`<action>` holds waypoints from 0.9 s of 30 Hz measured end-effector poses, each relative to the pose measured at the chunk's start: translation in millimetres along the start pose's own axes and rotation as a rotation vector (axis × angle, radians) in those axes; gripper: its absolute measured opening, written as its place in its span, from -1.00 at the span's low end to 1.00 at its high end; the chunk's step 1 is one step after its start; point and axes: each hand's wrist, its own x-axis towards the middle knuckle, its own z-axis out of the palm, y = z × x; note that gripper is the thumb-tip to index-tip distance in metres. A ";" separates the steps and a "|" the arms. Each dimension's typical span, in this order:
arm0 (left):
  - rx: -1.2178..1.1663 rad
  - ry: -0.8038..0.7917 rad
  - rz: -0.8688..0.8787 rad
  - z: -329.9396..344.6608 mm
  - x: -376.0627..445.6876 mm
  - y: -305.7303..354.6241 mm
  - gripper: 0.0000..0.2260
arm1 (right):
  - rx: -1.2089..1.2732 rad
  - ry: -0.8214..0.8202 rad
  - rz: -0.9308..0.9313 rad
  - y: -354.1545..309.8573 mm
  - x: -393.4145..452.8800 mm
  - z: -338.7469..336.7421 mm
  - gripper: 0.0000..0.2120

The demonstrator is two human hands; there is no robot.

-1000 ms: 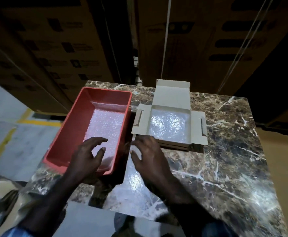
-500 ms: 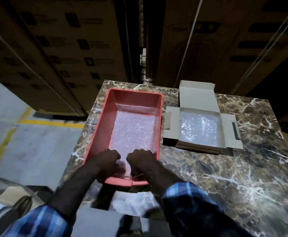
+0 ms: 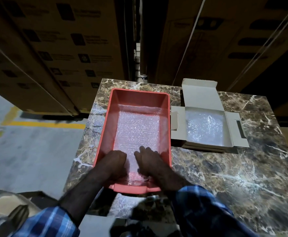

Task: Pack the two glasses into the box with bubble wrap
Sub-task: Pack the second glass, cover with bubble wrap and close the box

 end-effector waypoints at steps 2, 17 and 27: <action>0.021 0.009 0.028 1.2 3.5 -1.5 -0.67 | 0.001 -0.015 -0.002 1.3 3.0 9.4 -0.28; -0.254 0.374 0.096 -10.0 -6.4 -12.3 -0.50 | 0.153 0.120 0.030 7.7 -8.4 -68.6 -0.80; -0.294 0.380 0.100 -35.7 -12.8 -13.4 -0.15 | 0.352 -0.073 -0.022 19.6 -15.0 -96.8 -0.70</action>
